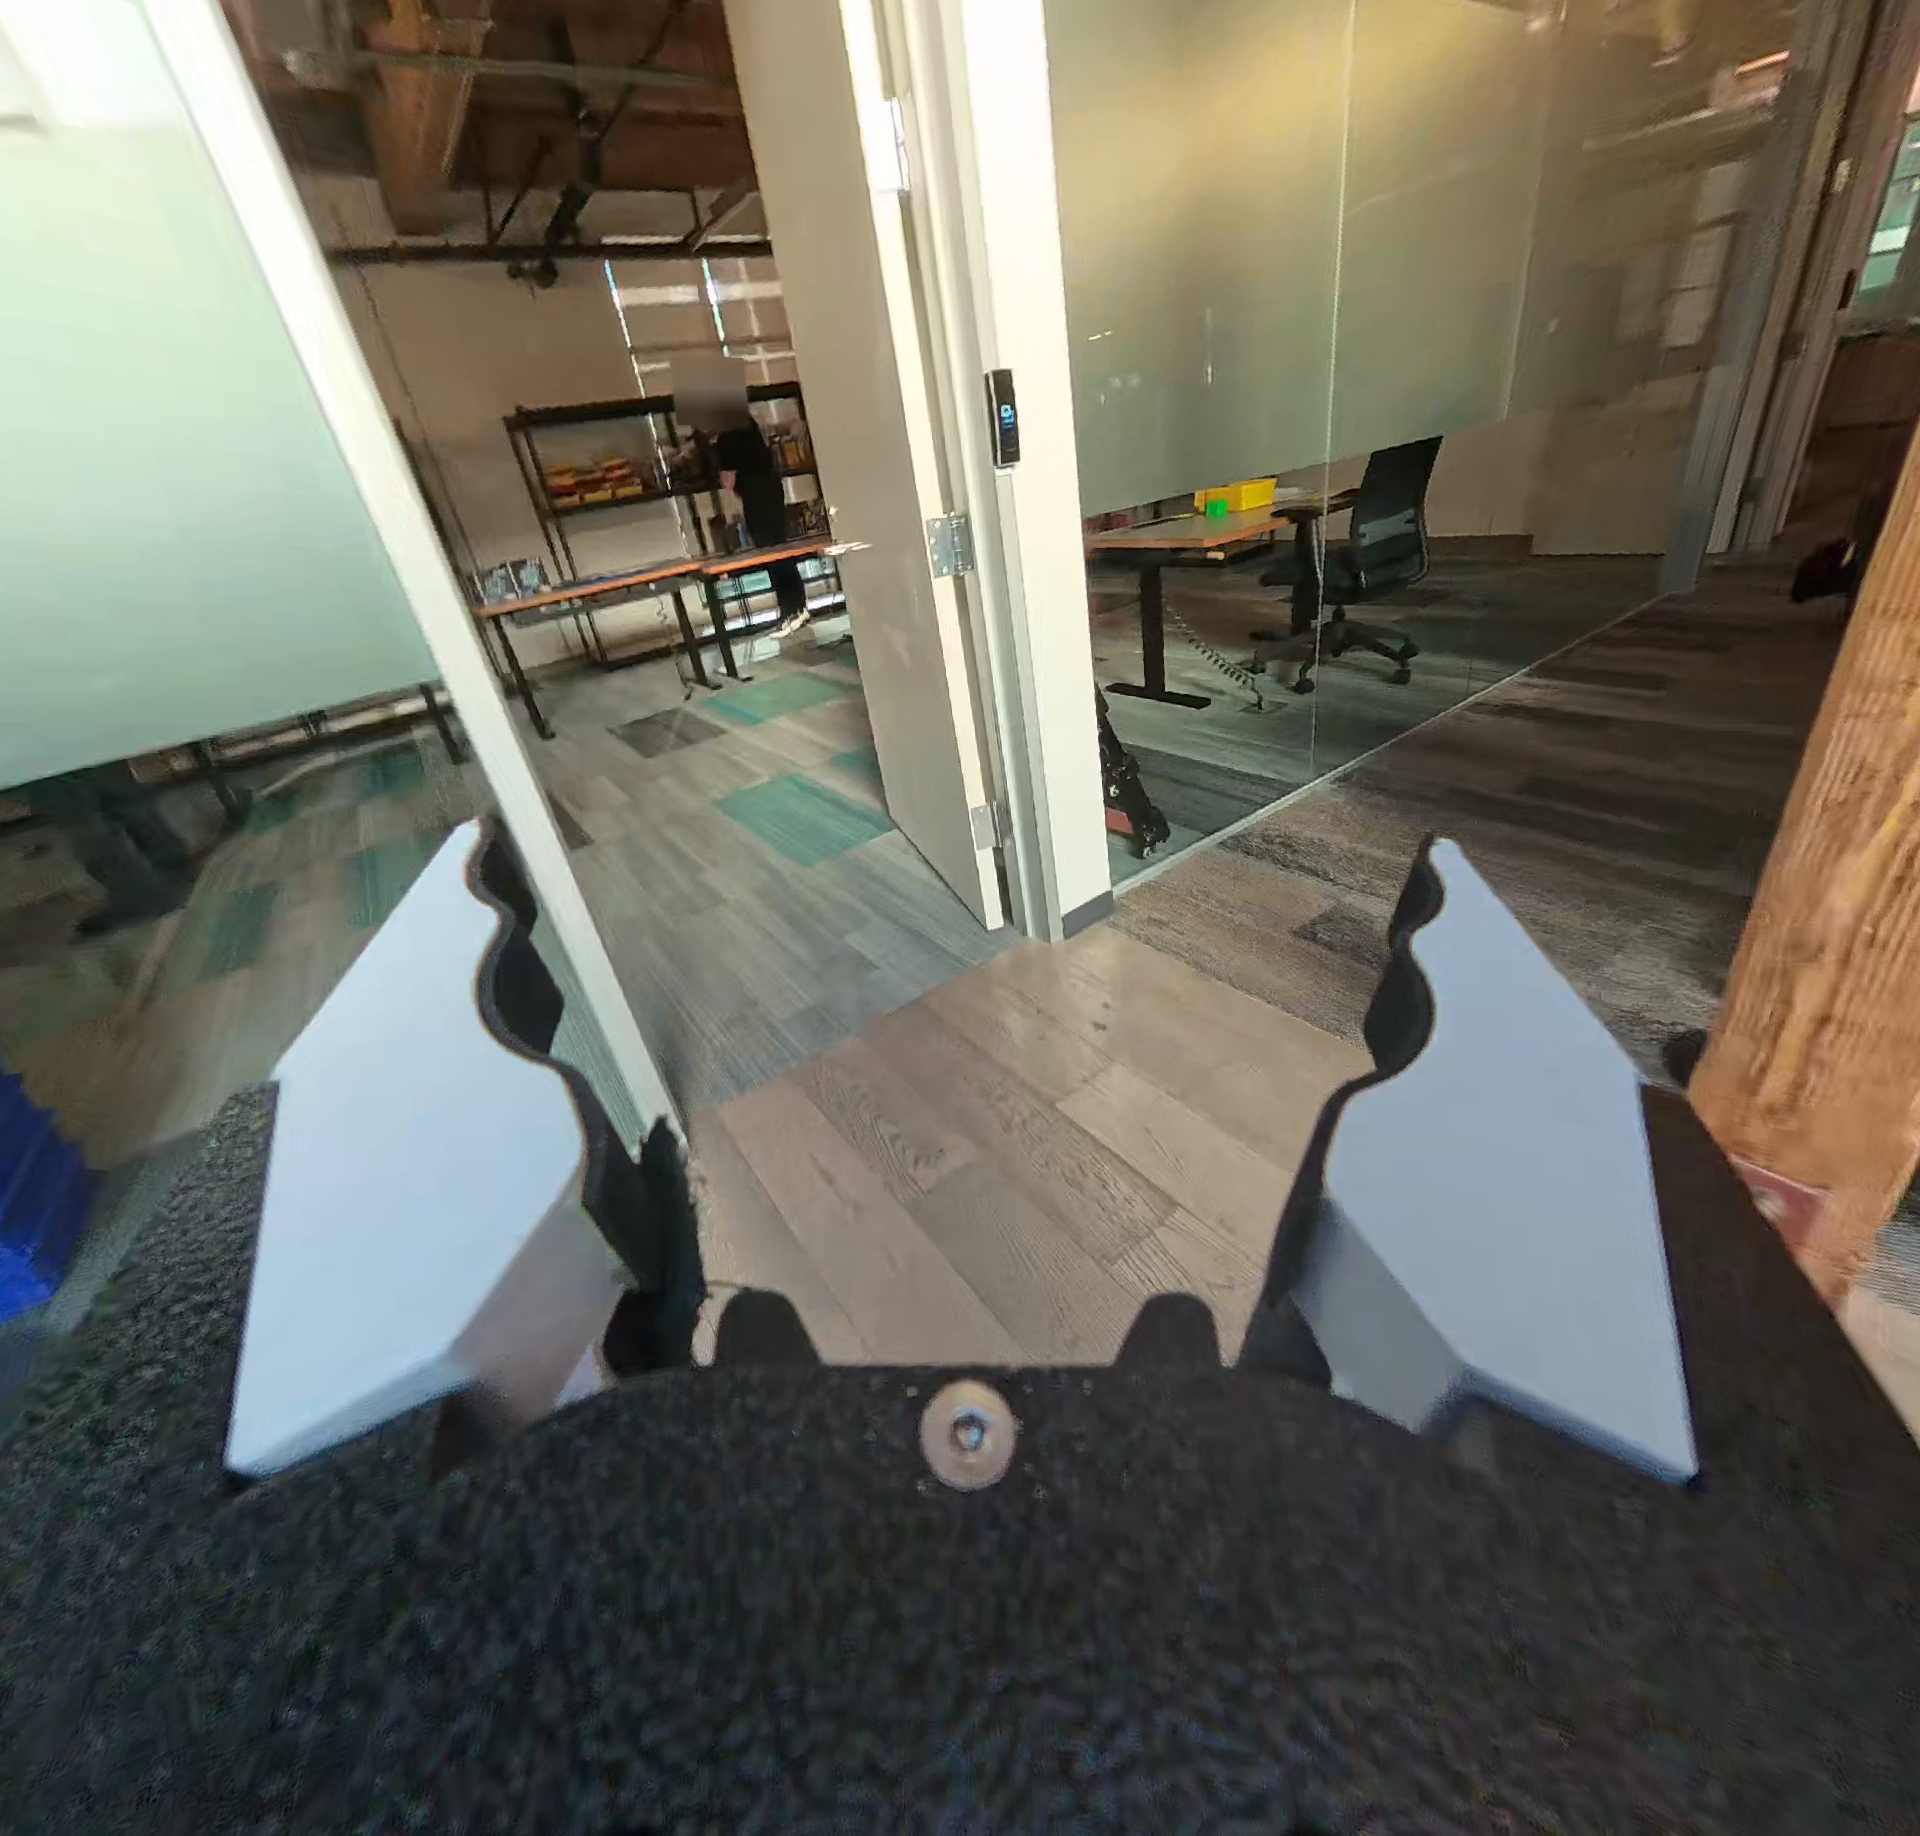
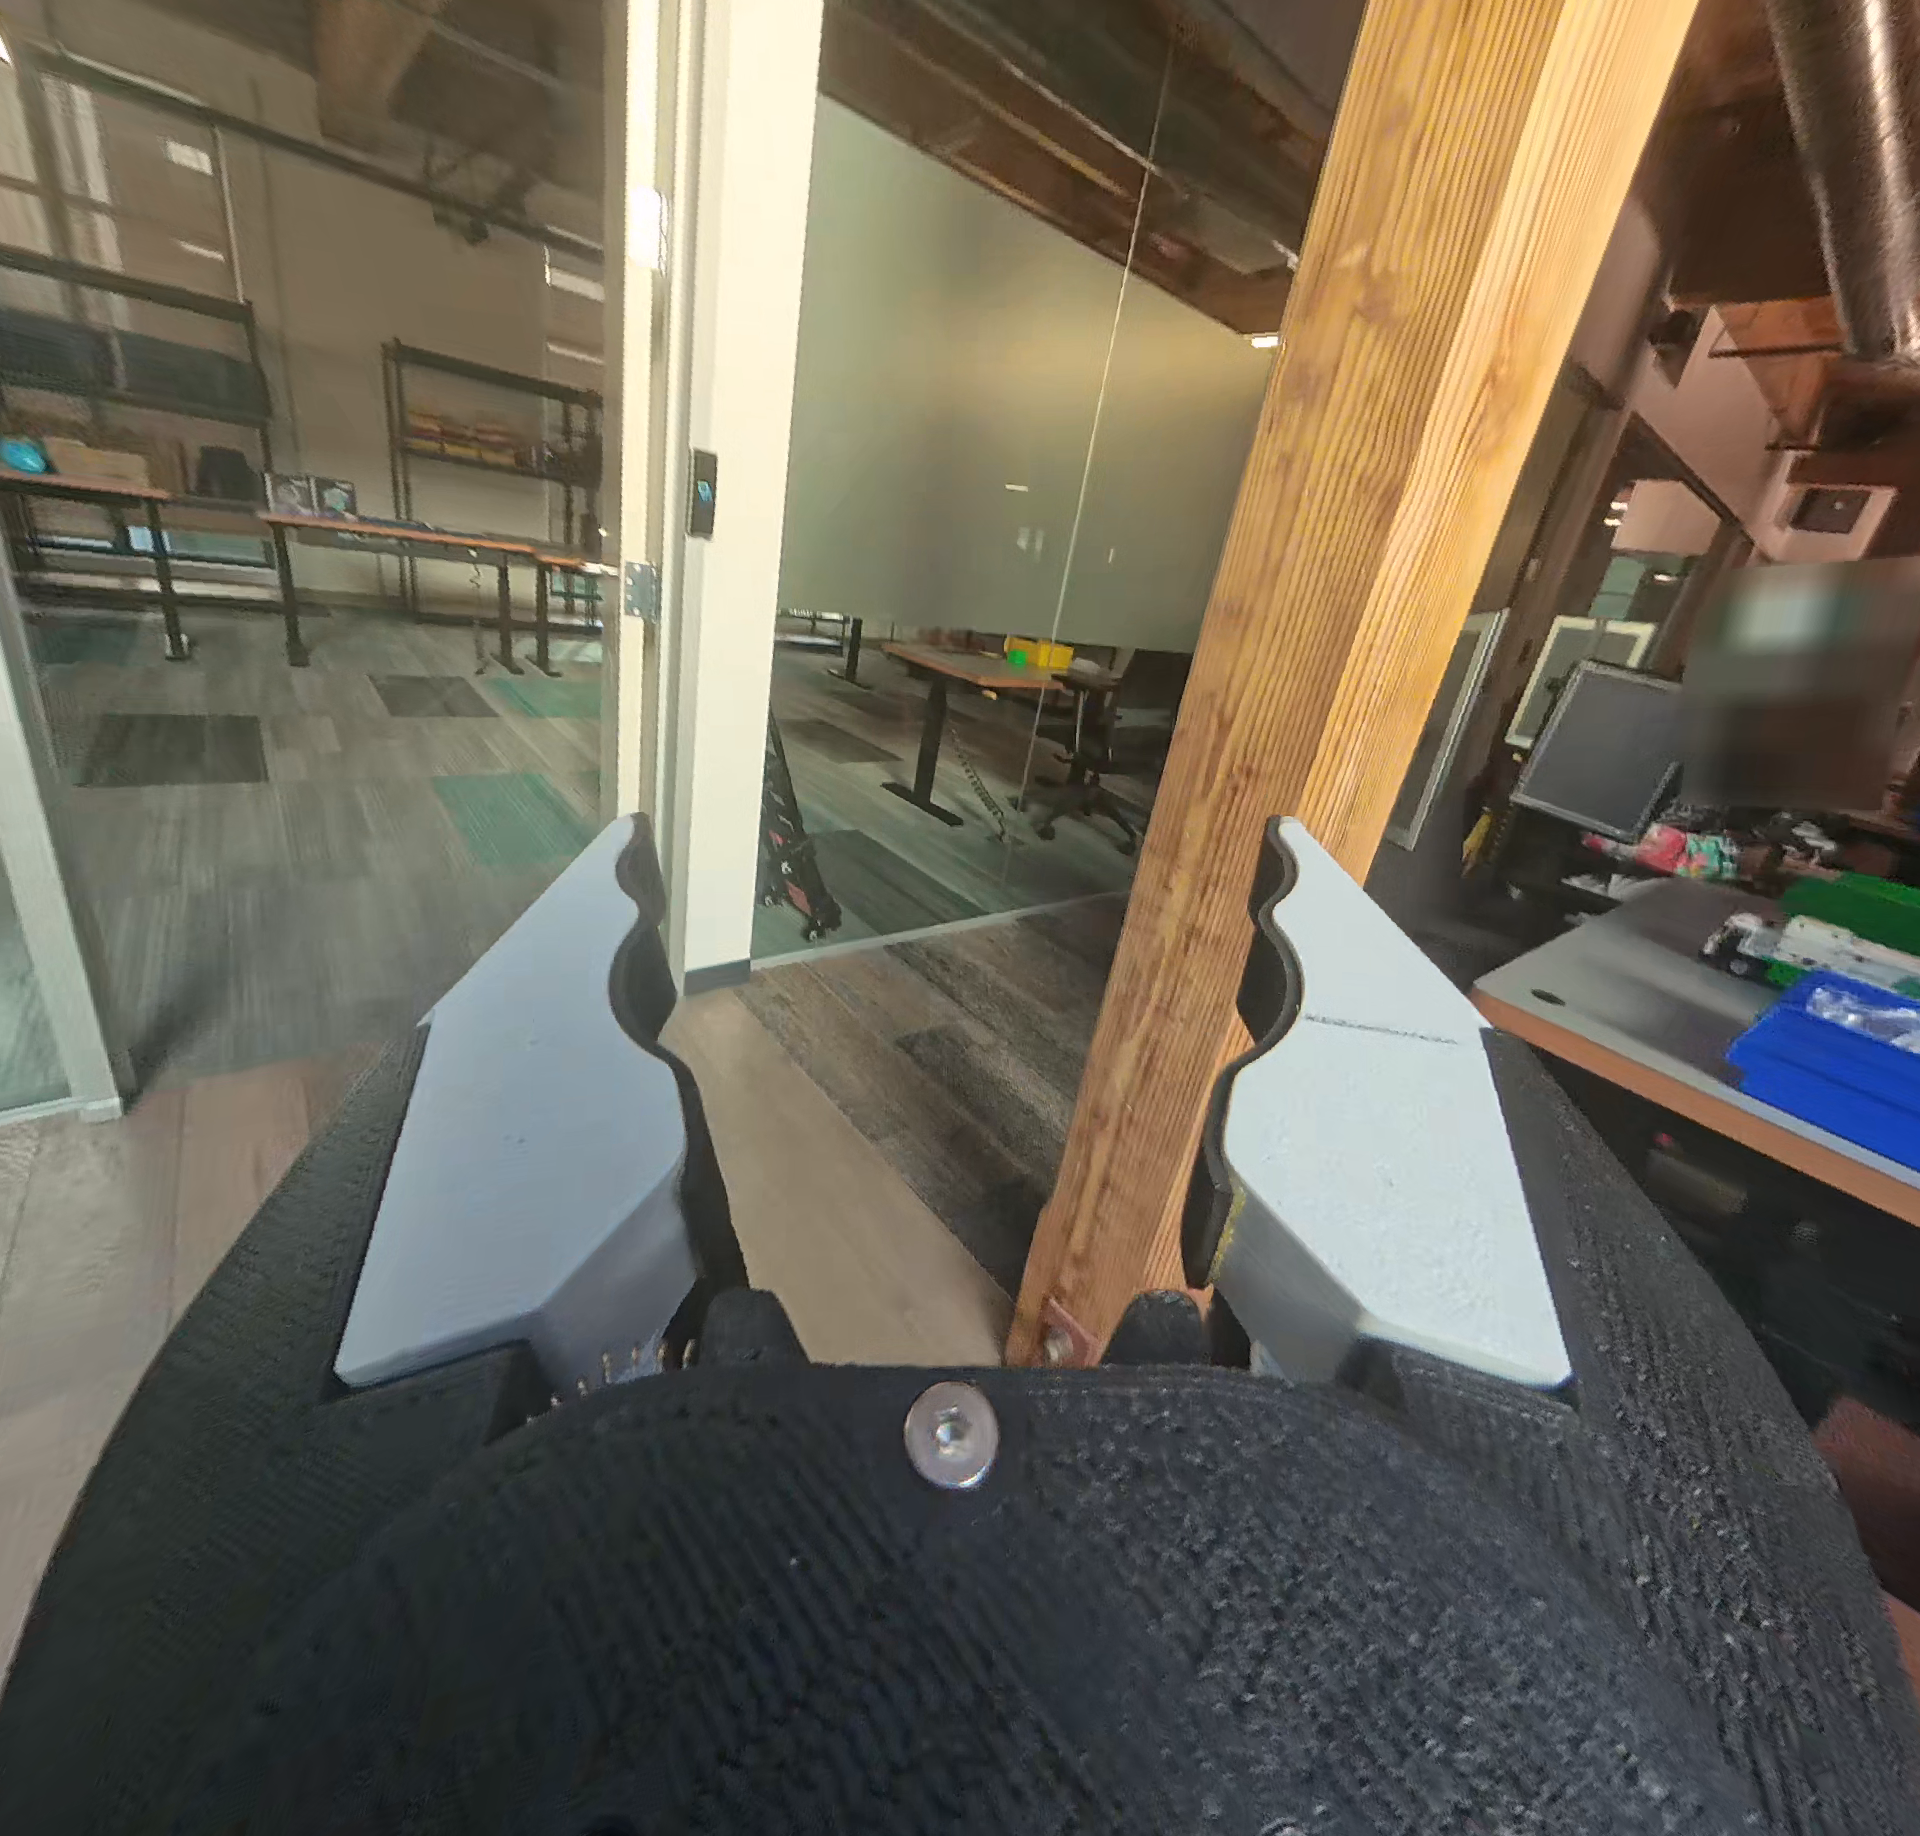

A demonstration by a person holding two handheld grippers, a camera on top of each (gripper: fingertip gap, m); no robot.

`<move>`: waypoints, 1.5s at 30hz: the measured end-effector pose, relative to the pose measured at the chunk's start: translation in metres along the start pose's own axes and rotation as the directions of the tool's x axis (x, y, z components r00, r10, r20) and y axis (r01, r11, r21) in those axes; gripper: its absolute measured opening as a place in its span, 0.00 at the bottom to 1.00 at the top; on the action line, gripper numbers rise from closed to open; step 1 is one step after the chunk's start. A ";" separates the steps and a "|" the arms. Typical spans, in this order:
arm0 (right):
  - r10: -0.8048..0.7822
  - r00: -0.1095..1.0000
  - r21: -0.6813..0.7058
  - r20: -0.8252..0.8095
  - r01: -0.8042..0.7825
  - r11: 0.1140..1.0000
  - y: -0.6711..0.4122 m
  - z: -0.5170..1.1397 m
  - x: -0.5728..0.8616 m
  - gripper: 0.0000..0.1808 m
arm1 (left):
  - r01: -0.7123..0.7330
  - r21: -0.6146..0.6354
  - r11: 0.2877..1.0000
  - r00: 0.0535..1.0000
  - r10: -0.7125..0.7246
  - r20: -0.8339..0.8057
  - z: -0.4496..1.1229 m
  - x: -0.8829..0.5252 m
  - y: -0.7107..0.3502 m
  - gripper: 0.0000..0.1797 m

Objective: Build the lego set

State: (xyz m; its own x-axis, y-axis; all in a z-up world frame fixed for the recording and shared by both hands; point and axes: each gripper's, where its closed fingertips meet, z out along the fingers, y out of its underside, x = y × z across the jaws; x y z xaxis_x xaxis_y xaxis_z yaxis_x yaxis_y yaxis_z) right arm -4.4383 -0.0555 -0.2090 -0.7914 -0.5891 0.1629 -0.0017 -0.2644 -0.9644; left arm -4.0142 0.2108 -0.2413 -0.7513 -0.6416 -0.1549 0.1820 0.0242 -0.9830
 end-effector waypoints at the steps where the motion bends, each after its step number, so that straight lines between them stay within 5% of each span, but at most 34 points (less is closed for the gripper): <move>1: -0.002 1.000 -0.029 -0.006 0.001 1.000 0.019 0.026 0.003 0.62 | -0.045 0.021 0.999 0.999 0.045 -0.007 0.036 0.012 0.002 0.86; 10: 0.039 0.997 -0.021 0.064 -0.038 0.999 0.073 0.349 0.001 0.62 | -0.046 -0.073 0.996 0.990 0.035 -0.136 0.334 0.088 0.043 0.87; 21: -0.021 0.972 0.069 0.235 0.005 0.998 0.134 0.691 -0.061 0.62 | -0.058 -0.109 0.992 0.997 0.052 -0.057 0.627 0.081 0.107 0.87; 26: 0.037 0.984 -0.074 0.175 -0.024 0.997 0.194 0.836 -0.045 0.62 | 0.002 -0.165 0.986 0.995 -0.020 -0.102 0.810 0.109 0.126 0.87; 30: -0.052 0.993 -0.066 0.103 0.059 0.996 0.202 0.933 -0.008 0.61 | 0.012 -0.110 0.994 0.951 -0.045 -0.307 0.966 0.194 0.104 0.87; 38: -0.108 0.985 -0.257 -0.137 0.070 0.964 0.310 1.057 0.127 0.59 | 0.034 -0.011 0.999 0.792 -0.034 -0.609 1.210 0.424 0.090 0.86; 45: -0.040 0.945 -0.286 -0.325 -0.058 0.957 0.375 1.224 0.272 0.59 | 0.033 -0.146 0.989 0.656 -0.131 -0.743 1.376 0.612 0.106 0.87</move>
State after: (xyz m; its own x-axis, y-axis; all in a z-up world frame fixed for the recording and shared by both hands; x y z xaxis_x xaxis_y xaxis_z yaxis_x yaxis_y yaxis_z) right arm -3.9062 -1.2495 -0.2713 -0.9463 -0.2982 0.1245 -0.1303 -0.0004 -0.9915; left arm -3.5813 -1.2342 -0.3044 -0.9882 0.1461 -0.0457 0.0628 0.1143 -0.9915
